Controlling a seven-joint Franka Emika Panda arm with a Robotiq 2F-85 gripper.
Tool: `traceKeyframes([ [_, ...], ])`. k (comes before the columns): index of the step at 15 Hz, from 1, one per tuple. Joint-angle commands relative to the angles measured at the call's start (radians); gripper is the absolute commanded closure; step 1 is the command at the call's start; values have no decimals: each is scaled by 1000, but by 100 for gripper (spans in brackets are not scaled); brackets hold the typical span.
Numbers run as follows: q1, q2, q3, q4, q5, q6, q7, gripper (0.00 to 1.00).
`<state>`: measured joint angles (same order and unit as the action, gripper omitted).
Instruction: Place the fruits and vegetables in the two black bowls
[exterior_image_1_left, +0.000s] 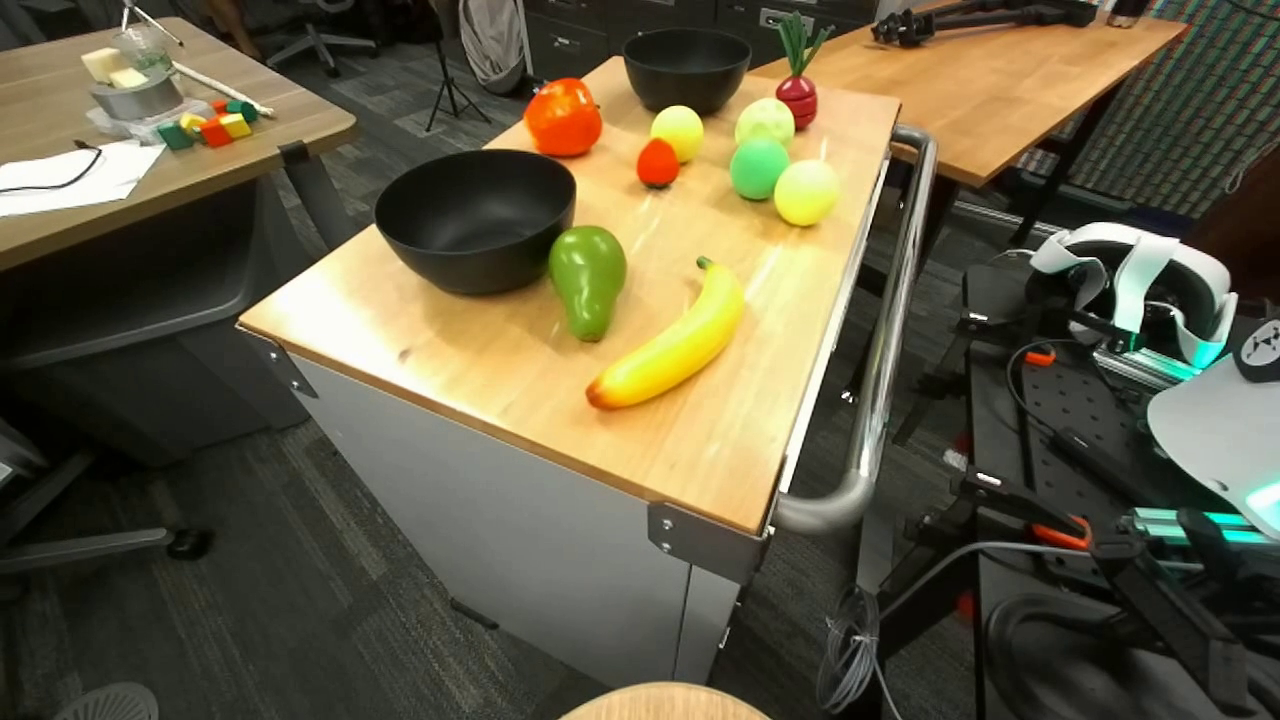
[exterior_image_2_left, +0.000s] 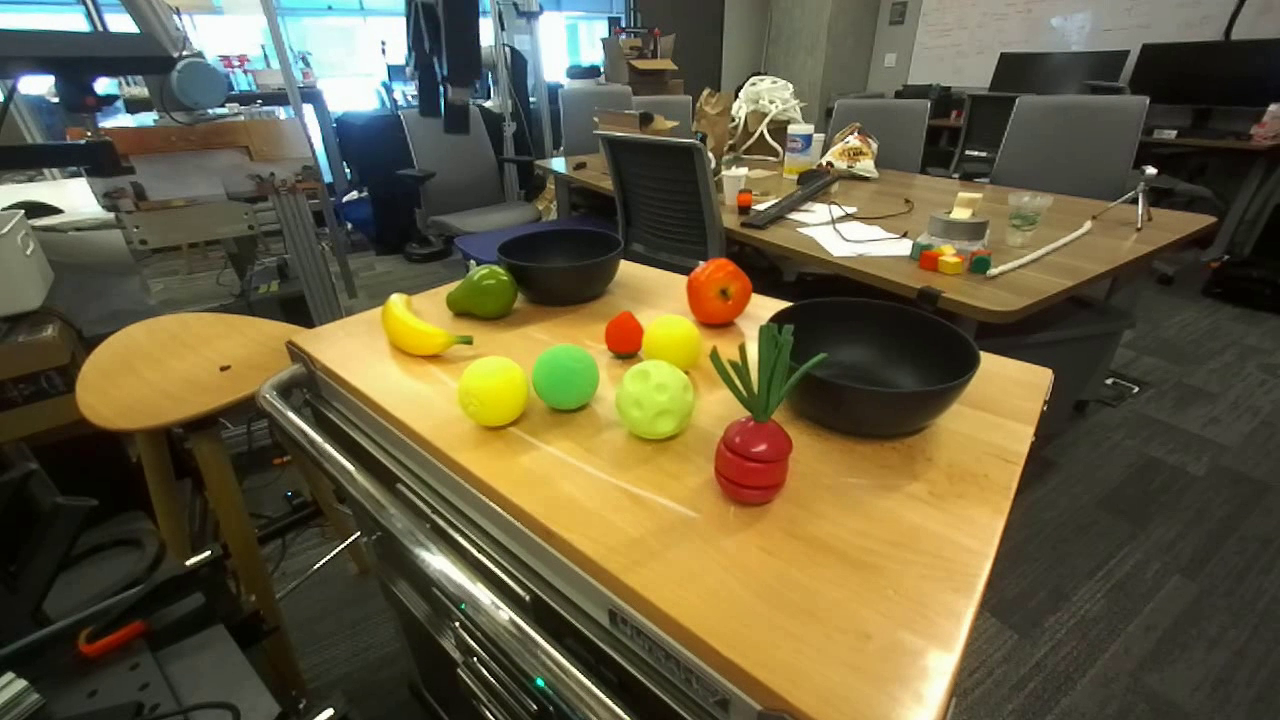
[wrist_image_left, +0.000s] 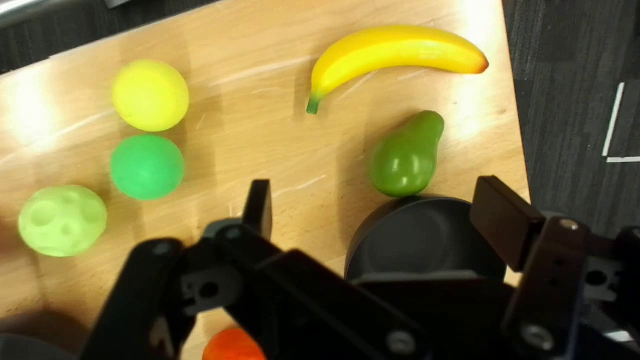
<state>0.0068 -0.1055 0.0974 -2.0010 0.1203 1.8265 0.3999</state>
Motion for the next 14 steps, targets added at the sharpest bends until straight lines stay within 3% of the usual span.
traceKeyframes([
  [1, 42, 102, 17, -5, -44, 134, -8, 0],
  [8, 137, 281, 26, -17, -204, 335, 25, 0],
  [14, 164, 344, 10, -25, -239, 415, 29, 0],
])
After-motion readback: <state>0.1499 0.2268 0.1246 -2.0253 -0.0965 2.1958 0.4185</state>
